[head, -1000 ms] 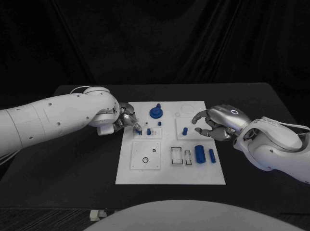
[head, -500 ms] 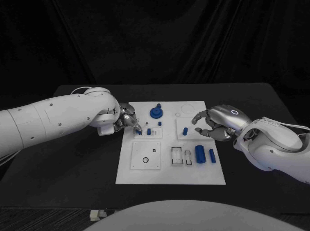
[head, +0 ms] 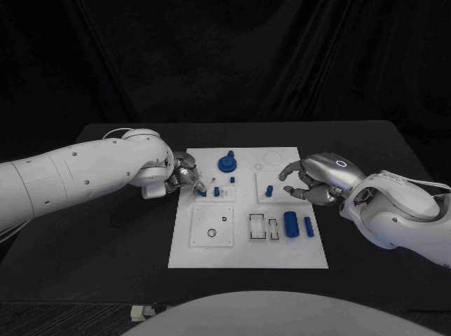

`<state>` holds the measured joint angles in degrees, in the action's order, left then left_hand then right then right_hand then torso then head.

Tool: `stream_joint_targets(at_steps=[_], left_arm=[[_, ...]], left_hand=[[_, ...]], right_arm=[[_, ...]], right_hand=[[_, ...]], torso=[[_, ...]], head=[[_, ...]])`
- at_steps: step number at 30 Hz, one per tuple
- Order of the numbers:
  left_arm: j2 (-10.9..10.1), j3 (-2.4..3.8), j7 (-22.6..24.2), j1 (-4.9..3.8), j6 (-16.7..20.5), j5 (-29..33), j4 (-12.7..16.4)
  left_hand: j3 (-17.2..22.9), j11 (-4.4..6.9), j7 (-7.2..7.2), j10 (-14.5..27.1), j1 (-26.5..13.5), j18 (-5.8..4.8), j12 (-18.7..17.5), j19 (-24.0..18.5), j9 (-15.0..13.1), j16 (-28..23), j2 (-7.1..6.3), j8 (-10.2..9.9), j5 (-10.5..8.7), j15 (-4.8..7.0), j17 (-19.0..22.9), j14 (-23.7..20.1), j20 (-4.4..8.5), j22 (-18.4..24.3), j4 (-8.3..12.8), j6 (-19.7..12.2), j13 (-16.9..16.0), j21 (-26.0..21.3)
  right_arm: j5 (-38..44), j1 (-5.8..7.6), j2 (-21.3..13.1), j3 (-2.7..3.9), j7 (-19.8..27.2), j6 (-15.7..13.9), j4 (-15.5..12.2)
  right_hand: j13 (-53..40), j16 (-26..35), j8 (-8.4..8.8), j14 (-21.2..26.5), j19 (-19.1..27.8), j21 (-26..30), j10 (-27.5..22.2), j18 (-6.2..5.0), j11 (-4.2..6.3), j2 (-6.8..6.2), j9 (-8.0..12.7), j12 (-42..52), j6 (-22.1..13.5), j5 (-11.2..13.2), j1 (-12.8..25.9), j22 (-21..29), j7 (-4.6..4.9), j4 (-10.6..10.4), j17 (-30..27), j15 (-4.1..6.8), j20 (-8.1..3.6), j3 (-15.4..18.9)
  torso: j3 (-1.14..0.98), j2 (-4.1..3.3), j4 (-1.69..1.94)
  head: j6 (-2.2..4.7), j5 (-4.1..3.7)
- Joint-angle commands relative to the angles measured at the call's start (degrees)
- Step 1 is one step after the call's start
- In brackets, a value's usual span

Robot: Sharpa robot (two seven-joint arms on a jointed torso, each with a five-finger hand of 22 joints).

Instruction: Assemble the parts on the task board

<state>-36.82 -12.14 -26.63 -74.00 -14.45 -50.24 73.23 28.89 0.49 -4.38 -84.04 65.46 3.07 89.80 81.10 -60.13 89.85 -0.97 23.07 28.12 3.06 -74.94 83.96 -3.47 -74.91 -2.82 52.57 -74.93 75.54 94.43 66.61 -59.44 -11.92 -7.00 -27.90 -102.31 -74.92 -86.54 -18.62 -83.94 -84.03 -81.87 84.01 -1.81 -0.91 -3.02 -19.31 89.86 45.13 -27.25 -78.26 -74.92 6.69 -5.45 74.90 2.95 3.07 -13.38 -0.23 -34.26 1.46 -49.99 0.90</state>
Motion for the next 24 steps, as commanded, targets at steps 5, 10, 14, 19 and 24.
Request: stream_joint_targets(at_steps=[5, 10, 14, 19, 24], left_arm=[[0.1, -0.05, 0.9, 0.58, 0.4, 0.2, -0.3], [0.2, -0.05, 1.0, 0.77, 0.4, 0.2, -0.4], [0.3, -0.05, 1.0, 0.95, 0.3, 0.2, -0.5], [0.4, -0.05, 1.1, 1.08, 0.2, 0.2, -0.6], [0.5, -0.05, 1.1, 1.16, -0.1, 0.2, -0.7]], left_hand=[[5.7, -0.30, 0.41, -5.3, -0.1, 0.59, -0.3, -0.3, 0.0, 0.1, 0.57, -0.2, 0.15, -0.18, -15.1, 6.0, -0.04, -10.3, 5.6, -0.2, -14.5, -0.3], [5.8, -0.31, 0.40, -5.2, -0.1, 0.61, -0.3, -0.4, 0.0, 0.1, 0.58, -0.2, 0.11, -0.18, -15.1, 6.0, -0.04, -10.2, 5.6, -0.2, -14.4, -0.3], [5.8, -0.31, 0.40, -5.2, -0.1, 0.63, -0.3, -0.4, 0.0, 0.1, 0.59, -0.3, 0.05, -0.18, -15.1, 6.0, -0.04, -10.2, 5.6, -0.2, -14.4, -0.4], [5.6, -0.42, 0.32, -4.9, -0.4, 0.70, -0.6, -0.7, 0.3, 0.1, 0.83, -0.5, -1.59, -0.28, -15.1, 6.0, -0.10, -10.1, 5.7, -0.4, -14.0, -0.8], [4.9, -0.41, 0.41, -4.5, -1.1, 0.80, -0.9, -1.0, 1.1, 0.1, 0.83, -0.9, -4.80, -0.33, -15.1, 6.0, -0.19, -9.9, 5.4, -0.3, -13.6, -1.2]], right_arm=[[0.2, -0.18, 0.0, 0.03, -0.7, -0.2, 0.0], [0.1, -0.21, 0.1, 0.03, -0.7, -0.3, 0.0], [0.1, -0.22, 0.1, 0.03, -0.7, -0.2, 0.1], [0.1, -0.25, 0.1, 0.03, -0.8, -0.1, 0.1], [0.1, -0.27, 0.1, 0.03, -0.8, -0.1, 0.1]], right_hand=[[-15.1, 0.3, 0.20, -4.2, -2.1, 0.3, 6.0, -0.31, -0.56, 0.04, 0.1, 0.1, 0.5, -0.2, -0.1, -12.3, -0.09, 0.0, 5.0, -0.40, 0.51, -0.2], [-15.1, 0.3, 0.22, -4.1, -2.1, 0.3, 6.0, -0.31, -0.59, 0.06, 0.1, 0.1, 0.5, -0.2, -0.1, -12.3, -0.08, 0.0, 4.9, -0.43, 0.54, -0.2], [-15.1, 0.3, 0.22, -4.1, -2.1, 0.3, 6.0, -0.31, -0.59, 0.06, 0.1, 0.1, 0.5, -0.2, -0.1, -12.3, -0.08, 0.0, 4.9, -0.43, 0.54, -0.2], [-15.1, 0.3, 0.22, -4.1, -2.1, 0.3, 6.0, -0.31, -0.59, 0.06, 0.1, 0.1, 0.5, -0.2, -0.1, -12.3, -0.08, 0.0, 4.9, -0.43, 0.54, -0.2], [-15.1, 0.3, 0.22, -4.1, -2.1, 0.3, 6.0, -0.31, -0.59, 0.06, 0.1, 0.1, 0.5, -0.2, -0.1, -12.3, -0.08, 0.0, 4.9, -0.43, 0.54, -0.2]], torso=[[-0.01, 0.00, 0.01], [0.02, 0.00, 0.00], [0.00, 0.00, 0.00], [0.00, -0.01, 0.00], [-0.01, 0.00, 0.00]], head=[[-0.01, 0.08], [-0.01, 0.09], [-0.01, 0.05], [-0.01, 0.06], [-0.01, 0.04]])
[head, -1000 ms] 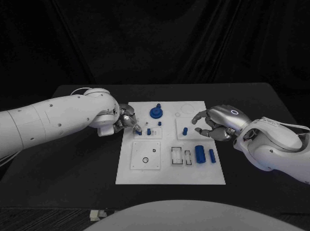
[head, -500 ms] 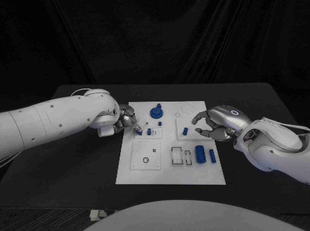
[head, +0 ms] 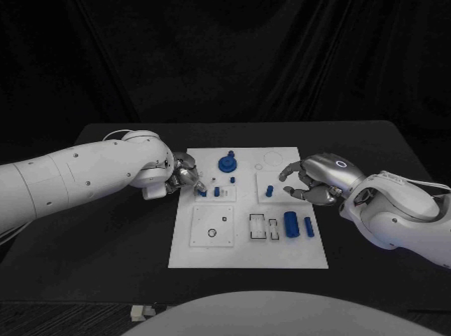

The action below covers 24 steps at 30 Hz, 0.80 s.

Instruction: Assemble the parts on the task board

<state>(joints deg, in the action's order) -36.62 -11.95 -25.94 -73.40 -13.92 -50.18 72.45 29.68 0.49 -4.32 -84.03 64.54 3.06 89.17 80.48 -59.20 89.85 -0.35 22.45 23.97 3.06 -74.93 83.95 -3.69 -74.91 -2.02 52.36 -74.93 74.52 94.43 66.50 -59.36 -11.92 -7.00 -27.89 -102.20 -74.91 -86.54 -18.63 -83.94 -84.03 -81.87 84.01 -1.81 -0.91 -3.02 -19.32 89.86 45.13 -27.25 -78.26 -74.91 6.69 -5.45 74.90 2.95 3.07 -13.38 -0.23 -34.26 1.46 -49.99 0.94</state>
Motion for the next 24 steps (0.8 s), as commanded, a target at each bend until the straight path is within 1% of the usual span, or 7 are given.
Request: stream_joint_targets(at_steps=[1, 3, 5, 8, 11, 14, 24], left_arm=[[0.4, -0.23, 0.4, 0.56, -0.7, 0.1, 0.1], [0.4, -0.23, 0.4, 0.58, -0.9, 0.1, 0.1], [0.4, -0.23, 0.4, 0.59, -1.0, 0.1, 0.0], [0.5, -0.23, 0.3, 0.62, -1.3, 0.1, -0.1], [0.6, -0.23, 0.3, 0.63, -1.4, 0.1, -0.3], [0.6, -0.23, 0.3, 0.64, -1.4, 0.1, -0.3], [0.7, -0.23, 0.4, 0.66, -1.5, 0.1, -0.4]], left_hand=[[4.1, -0.41, 0.37, -4.5, -0.2, 0.81, -0.3, -0.4, 0.2, 0.1, 0.21, -0.3, -0.80, -0.33, -15.1, 6.0, 0.03, -9.9, 4.6, -0.1, -13.6, -0.3], [3.9, -0.40, 0.42, -4.4, -0.4, 0.81, -0.3, -0.4, 0.4, 0.1, 0.22, -0.4, -1.30, -0.32, -15.1, 6.0, 0.02, -9.9, 4.5, 0.0, -13.6, -0.3], [3.1, -0.29, 0.60, -4.4, -0.7, 0.83, -0.3, -0.4, 0.9, 0.1, 0.20, -0.6, -3.56, -0.26, -15.1, 6.0, 0.03, -9.9, 4.3, 0.1, -13.5, -0.4], [2.2, -0.19, 0.78, -4.3, -1.2, 0.83, -0.4, -0.4, 1.5, 0.1, 0.23, -0.8, -5.58, -0.20, -15.1, 6.0, 0.06, -9.9, 3.6, 0.1, -13.5, -0.5], [0.4, -0.09, 0.94, -4.2, -2.4, 0.86, -0.4, -0.5, 2.2, 0.1, 0.27, -1.0, -6.79, -0.15, -15.1, 6.0, 0.11, -9.9, 2.1, 0.4, -13.4, -0.7], [-1.8, 0.01, 1.09, -4.2, -3.3, 0.88, -0.4, -0.5, 3.0, 0.1, 0.53, -1.3, -9.51, -0.07, -15.1, 6.0, 0.19, -9.8, 0.4, 0.7, -13.3, -0.8], [-6.0, 0.03, 1.15, -4.1, -4.3, 0.86, -0.5, -0.4, 4.5, 0.1, 0.76, -1.7, -12.57, -0.03, -15.1, 6.0, 0.27, -9.9, -2.8, 1.5, -13.3, -0.9]], right_arm=[[0.2, -0.16, 0.0, 0.03, -0.8, -0.1, 0.0], [0.2, -0.17, 0.0, 0.03, -0.8, -0.1, 0.0], [0.2, -0.17, 0.0, 0.03, -0.8, -0.1, 0.1], [0.2, -0.19, 0.0, 0.03, -0.8, -0.1, 0.1], [0.1, -0.19, 0.1, 0.03, -0.8, -0.1, 0.1], [0.0, -0.20, 0.1, 0.03, -0.8, -0.1, 0.1], [-0.1, -0.24, 0.2, 0.03, -0.8, -0.1, 0.2]], right_hand=[[-15.1, 0.3, 0.23, -4.1, -2.1, 0.3, 6.0, -0.31, -0.59, 0.06, 0.1, 0.1, 0.5, -0.2, -0.1, -12.3, -0.08, 0.0, 4.9, -0.43, 0.54, -0.2], [-15.1, 0.3, 0.23, -4.1, -2.1, 0.3, 6.0, -0.31, -0.59, 0.06, 0.1, 0.1, 0.5, -0.2, -0.1, -12.3, -0.08, 0.0, 4.9, -0.43, 0.54, -0.2], [-15.1, 0.3, 0.25, -4.1, -2.1, 0.3, 6.0, -0.30, -0.63, 0.12, 0.1, 0.1, 0.6, -0.2, -0.1, -12.3, -0.06, 0.0, 4.9, -0.46, 0.57, -0.3], [-15.1, 0.3, 0.25, -4.1, -2.1, 0.3, 6.0, -0.30, -0.63, 0.12, 0.1, 0.1, 0.6, -0.2, -0.1, -12.3, -0.06, 0.0, 4.9, -0.46, 0.57, -0.3], [-15.1, 0.3, 0.25, -4.1, -2.1, 0.3, 6.0, -0.30, -0.63, 0.12, 0.1, 0.1, 0.6, -0.2, -0.1, -12.3, -0.06, 0.0, 4.9, -0.46, 0.57, -0.3], [-15.1, 0.3, 0.25, -4.1, -2.1, 0.3, 6.0, -0.30, -0.63, 0.12, 0.1, 0.1, 0.6, -0.2, -0.1, -12.3, -0.06, 0.0, 4.9, -0.46, 0.57, -0.3], [-15.1, 0.3, 0.25, -4.1, -2.1, 0.3, 6.0, -0.30, -0.63, 0.12, 0.1, 0.1, 0.6, -0.2, -0.1, -12.3, -0.06, 0.0, 4.9, -0.46, 0.57, -0.3]], torso=[[-0.01, 0.00, 0.00], [-0.01, 0.01, 0.01], [0.00, 0.01, 0.00], [0.00, 0.01, -0.01], [-0.01, 0.01, -0.02], [-0.02, 0.01, -0.01], [0.00, 0.00, 0.01]], head=[[-0.01, -0.03], [-0.01, -0.05], [-0.01, -0.06], [-0.01, -0.04], [-0.01, -0.03], [-0.01, -0.03], [-0.01, -0.01]])
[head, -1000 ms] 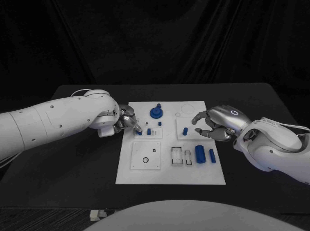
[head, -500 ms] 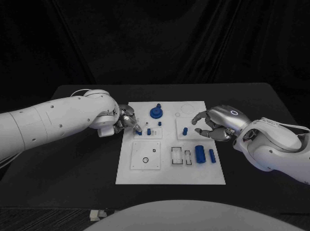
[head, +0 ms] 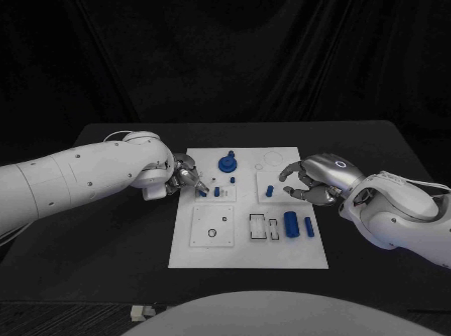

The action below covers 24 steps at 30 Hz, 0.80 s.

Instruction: Assemble the parts on the task board

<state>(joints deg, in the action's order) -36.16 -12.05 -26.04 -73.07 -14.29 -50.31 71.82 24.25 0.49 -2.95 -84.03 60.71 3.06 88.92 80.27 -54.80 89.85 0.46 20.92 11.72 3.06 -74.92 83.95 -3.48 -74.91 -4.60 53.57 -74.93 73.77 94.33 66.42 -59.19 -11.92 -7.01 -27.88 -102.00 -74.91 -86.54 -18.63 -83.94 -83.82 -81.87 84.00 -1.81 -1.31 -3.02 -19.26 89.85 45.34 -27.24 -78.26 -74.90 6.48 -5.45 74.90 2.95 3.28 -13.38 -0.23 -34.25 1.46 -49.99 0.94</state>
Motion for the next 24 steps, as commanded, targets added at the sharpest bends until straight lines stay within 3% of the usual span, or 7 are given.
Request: stream_joint_targets(at_steps=[1, 7, 13, 17, 21, 24], left_arm=[[0.2, -0.14, 0.5, 0.34, -1.2, 0.2, 0.2], [0.3, -0.14, 0.6, 0.35, -1.1, 0.2, 0.1], [0.3, -0.14, 0.8, 0.36, -0.9, 0.2, 0.1], [0.3, -0.14, 0.5, 0.36, -0.9, 0.2, 0.0], [0.2, -0.14, -0.2, 0.36, -1.0, 0.2, 0.0], [0.1, -0.14, -0.7, 0.37, -0.8, 0.2, 0.1]], left_hand=[[-0.6, 0.03, -0.22, -4.1, -0.5, 0.86, -0.2, -0.2, 0.1, 0.1, -0.06, -0.2, -0.32, -0.03, -15.1, 6.0, 0.06, -9.9, -0.2, 0.3, -13.3, -0.1], [-1.5, 0.01, -0.24, -4.1, -0.8, 0.87, -0.2, -0.3, 0.4, 0.1, 0.10, -0.2, -0.85, -0.04, -15.1, 6.0, 0.06, -9.9, -1.0, 0.4, -13.3, -0.2], [-4.8, -0.12, -0.39, -4.1, -2.4, 0.86, -0.2, -0.2, 1.2, 0.1, 0.56, -0.3, -3.43, -0.15, -15.1, 6.0, -0.04, -9.9, -4.4, 0.8, -13.3, -0.3], [-5.9, -0.17, -0.44, -4.1, -2.9, 0.86, -0.2, -0.2, 1.5, 0.1, 0.76, -0.3, -3.89, -0.18, -15.1, 6.0, -0.07, -9.9, -5.5, 0.9, -13.3, -0.3], [-8.2, -0.26, -0.52, -4.0, -4.4, 0.87, -0.2, -0.2, 1.7, 0.1, 0.72, -0.2, -4.47, -0.27, -15.1, 6.0, -0.15, -9.9, -7.9, 1.1, -13.2, -0.4], [-11.2, -0.27, -0.52, -4.0, -6.1, 0.94, -0.2, -0.3, 1.7, 0.1, 0.45, 0.3, -7.33, -0.32, -15.1, 6.0, -0.20, -9.8, -10.5, 1.3, -13.2, -0.7]], right_arm=[[0.0, -0.16, 0.0, 0.03, -0.8, -0.1, 0.0], [0.0, -0.18, 0.0, 0.03, -0.8, -0.1, 0.0], [0.0, -0.22, 0.0, 0.03, -0.7, -0.1, 0.0], [0.0, -0.25, 0.0, 0.03, -0.8, -0.1, 0.0], [0.0, -0.28, 0.0, 0.03, -0.8, -0.1, 0.0], [0.0, -0.29, 0.0, 0.03, -0.8, -0.2, 0.0]], right_hand=[[-15.1, 0.3, 0.25, -4.1, -2.3, 0.3, 6.0, -0.30, -0.22, 0.12, 0.1, 0.1, 0.4, -0.2, -0.1, -12.3, 0.15, 0.0, 4.9, -0.46, 0.35, -0.3], [-15.1, 0.3, 0.25, -4.1, -2.3, 0.3, 6.0, -0.30, -0.22, 0.12, 0.1, 0.1, 0.4, -0.2, -0.1, -12.3, 0.15, 0.0, 4.9, -0.46, 0.35, -0.3], [-15.1, 0.3, 0.29, -4.1, -2.3, 0.3, 6.0, -0.32, -0.25, 0.19, 0.1, 0.1, 0.4, -0.3, -0.1, -12.3, 0.17, 0.0, 5.0, -0.49, 0.39, -0.3], [-15.1, 0.3, 0.29, -4.1, -2.3, 0.3, 6.0, -0.32, -0.25, 0.19, 0.1, 0.1, 0.4, -0.3, -0.1, -12.3, 0.17, 0.0, 5.0, -0.49, 0.39, -0.3], [-15.1, 0.3, 0.29, -4.1, -2.3, 0.3, 6.0, -0.32, -0.25, 0.19, 0.1, 0.1, 0.4, -0.3, -0.1, -12.3, 0.17, 0.0, 5.0, -0.49, 0.39, -0.3], [-15.1, 0.3, 0.29, -4.1, -2.3, 0.3, 6.0, -0.32, -0.25, 0.19, 0.1, 0.1, 0.4, -0.3, -0.1, -12.3, 0.17, 0.0, 5.0, -0.49, 0.39, -0.3]], torso=[[0.00, 0.00, 0.02], [-0.01, 0.01, 0.01], [-0.01, 0.01, 0.01], [-0.01, 0.00, 0.00], [-0.01, -0.03, 0.01], [-0.01, -0.02, 0.01]], head=[[-0.01, -0.04], [-0.01, -0.06], [-0.01, -0.03], [-0.01, -0.04], [-0.01, -0.07], [-0.01, -0.08]])
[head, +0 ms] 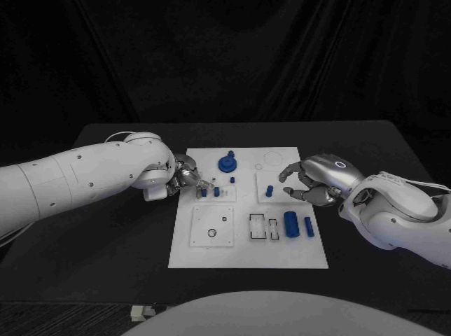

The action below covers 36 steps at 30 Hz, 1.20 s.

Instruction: Assemble the parts on the task board

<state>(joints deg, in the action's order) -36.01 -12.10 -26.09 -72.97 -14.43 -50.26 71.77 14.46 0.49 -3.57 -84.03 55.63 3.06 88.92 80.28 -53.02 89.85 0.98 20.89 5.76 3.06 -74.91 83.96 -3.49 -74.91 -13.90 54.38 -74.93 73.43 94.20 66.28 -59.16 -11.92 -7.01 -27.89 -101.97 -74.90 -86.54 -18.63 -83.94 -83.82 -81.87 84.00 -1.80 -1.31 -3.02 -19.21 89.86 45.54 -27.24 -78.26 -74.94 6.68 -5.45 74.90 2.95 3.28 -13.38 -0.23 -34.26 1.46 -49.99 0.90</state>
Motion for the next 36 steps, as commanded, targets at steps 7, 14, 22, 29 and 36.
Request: stream_joint_targets(at_steps=[7, 14, 22, 29, 36], left_arm=[[-1.3, -0.07, 0.1, 0.24, 2.4, 0.2, 1.2], [-3.7, -0.04, 7.1, -0.92, 13.6, 0.2, 3.6], [-5.5, -0.04, 28.4, -3.78, 26.3, -3.1, 3.8], [-3.1, -0.06, 45.4, -3.55, 29.6, -30.2, 0.8], [0.3, -0.05, 48.0, -1.08, 34.9, -52.3, -2.1]], left_hand=[[-6.7, -0.10, 0.35, -4.3, -3.9, 0.94, 0.0, -0.1, -2.0, 0.1, -0.19, 3.0, -2.66, -0.15, -15.1, 6.0, -0.08, -9.8, -2.8, 0.4, -13.4, -0.3], [-15.2, 0.30, 0.68, -6.0, -8.5, 0.31, 1.1, 1.9, -6.4, 0.1, 0.43, 7.8, -2.83, 0.31, -15.1, 6.0, 0.34, -10.7, -3.1, -1.7, -15.1, 2.6], [-17.4, -0.92, -0.82, -4.5, 0.7, 0.18, 0.1, 1.7, -9.2, 0.1, 2.37, 8.9, 1.46, -0.69, -15.1, 6.0, -0.13, -10.7, -1.6, -10.6, -13.6, 2.9], [-8.2, -4.93, -0.27, 45.7, 28.6, -0.29, -48.6, 1.0, 3.6, -1.2, -2.37, -1.7, -1.05, -4.93, -10.9, 2.9, -2.77, -11.1, 3.9, -29.8, 29.8, 4.7], [-2.6, -0.81, 8.16, 46.5, 33.4, 1.64, -69.3, -1.0, 28.4, -2.7, -8.45, -12.1, 2.11, -0.06, -7.6, 2.1, -0.56, -7.9, 4.0, -14.2, 54.2, -3.4]], right_arm=[[0.1, -0.17, -0.4, 0.03, -0.8, -0.4, -0.2], [0.1, -0.16, -1.1, 0.03, -0.7, -1.1, -0.7], [0.1, -0.11, -1.9, 0.04, -0.3, -2.7, -1.2], [0.1, -0.12, -1.7, 0.04, -0.1, -2.6, -1.4], [0.1, -0.13, -1.8, 0.04, 0.3, -2.7, -1.6]], right_hand=[[-15.1, 0.3, 0.33, -4.1, -2.3, 0.3, 6.0, -0.32, -0.29, 0.19, 0.1, 0.1, 0.3, -0.3, -0.1, -12.3, -0.01, 0.0, 4.9, -0.52, 0.42, -0.4], [-15.1, 0.3, 0.35, -4.1, -2.3, 0.3, 6.0, -0.31, -0.31, 0.15, 0.1, 0.1, 0.3, -0.3, -0.1, -12.3, 0.00, 0.0, 5.0, -0.53, 0.43, -0.3], [-15.1, 0.2, 0.36, -4.2, -2.3, 0.2, 6.0, -0.29, -0.32, 0.12, 0.1, 0.1, 0.3, -0.3, -0.1, -12.3, 0.00, 0.0, 5.0, -0.54, 0.43, -0.3], [-15.1, 0.2, 0.36, -4.2, -2.3, 0.2, 6.0, -0.29, -0.33, 0.11, 0.1, 0.1, 0.3, -0.4, -0.1, -12.3, 0.00, 0.0, 5.1, -0.54, 0.44, -0.3], [-15.1, 0.2, 0.37, -4.2, -2.4, 0.1, 6.0, -0.26, -0.35, 0.04, 0.1, 0.1, 0.3, -0.4, -0.1, -12.3, 0.00, 0.1, 5.1, -0.56, 0.45, -0.3]], torso=[[0.00, 0.01, 0.00], [0.01, 0.03, 0.00], [0.00, 0.06, 0.00], [-0.02, 0.07, -0.02], [-0.09, 0.13, -0.06]], head=[[-0.01, -0.14], [-0.01, -0.09], [-0.01, -0.17], [-0.01, -0.45], [-0.01, -0.54]])
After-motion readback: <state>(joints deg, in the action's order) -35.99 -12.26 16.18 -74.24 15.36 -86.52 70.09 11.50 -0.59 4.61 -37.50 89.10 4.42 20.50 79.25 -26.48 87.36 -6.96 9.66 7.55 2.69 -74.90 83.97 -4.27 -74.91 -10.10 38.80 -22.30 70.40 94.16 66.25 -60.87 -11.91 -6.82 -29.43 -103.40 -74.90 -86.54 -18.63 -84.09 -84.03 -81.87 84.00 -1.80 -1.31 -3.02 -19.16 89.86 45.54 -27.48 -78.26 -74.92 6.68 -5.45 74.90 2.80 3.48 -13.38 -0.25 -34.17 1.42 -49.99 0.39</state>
